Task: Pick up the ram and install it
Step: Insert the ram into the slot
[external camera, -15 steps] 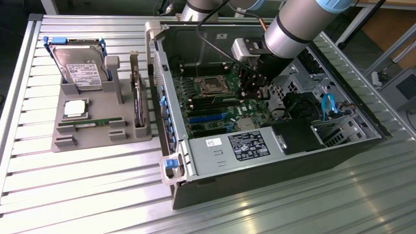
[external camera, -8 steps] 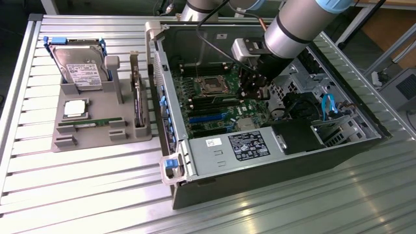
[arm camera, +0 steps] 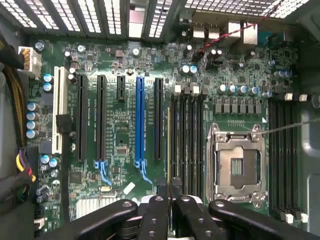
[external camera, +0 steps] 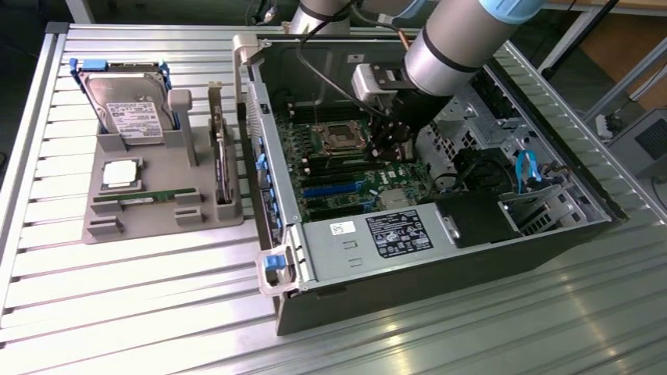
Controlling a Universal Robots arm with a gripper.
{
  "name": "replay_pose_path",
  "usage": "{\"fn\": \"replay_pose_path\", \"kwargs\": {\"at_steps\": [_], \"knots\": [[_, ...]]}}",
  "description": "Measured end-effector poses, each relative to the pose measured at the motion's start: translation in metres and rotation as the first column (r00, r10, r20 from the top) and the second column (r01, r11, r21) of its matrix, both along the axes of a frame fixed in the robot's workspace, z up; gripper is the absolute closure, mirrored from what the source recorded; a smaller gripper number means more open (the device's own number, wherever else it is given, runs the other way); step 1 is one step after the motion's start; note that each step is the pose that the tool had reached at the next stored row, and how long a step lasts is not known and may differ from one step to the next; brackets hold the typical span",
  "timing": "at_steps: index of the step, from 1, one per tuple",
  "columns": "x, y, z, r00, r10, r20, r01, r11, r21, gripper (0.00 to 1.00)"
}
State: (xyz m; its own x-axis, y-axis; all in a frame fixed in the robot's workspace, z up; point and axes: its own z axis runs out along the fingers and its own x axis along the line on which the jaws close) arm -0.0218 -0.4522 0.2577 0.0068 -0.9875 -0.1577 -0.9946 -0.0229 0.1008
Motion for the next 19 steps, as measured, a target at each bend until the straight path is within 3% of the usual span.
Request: {"fn": "replay_pose_path", "kwargs": {"at_steps": [2,3,4,19], "knots": [[0.000,0.0032,-0.0001,1.0000,0.001,-0.0001,-0.001,1.0000,-0.0004,0.88],[0.001,0.0099,-0.0011,1.0000,0.003,-0.0001,-0.003,1.0000,-0.0003,0.88],[0.001,0.0136,-0.0016,1.0000,0.003,-0.0001,-0.003,1.0000,-0.0004,0.88],[-0.010,0.0143,-0.0093,1.0000,0.003,-0.0001,-0.003,1.0000,-0.0014,0.88]]}}
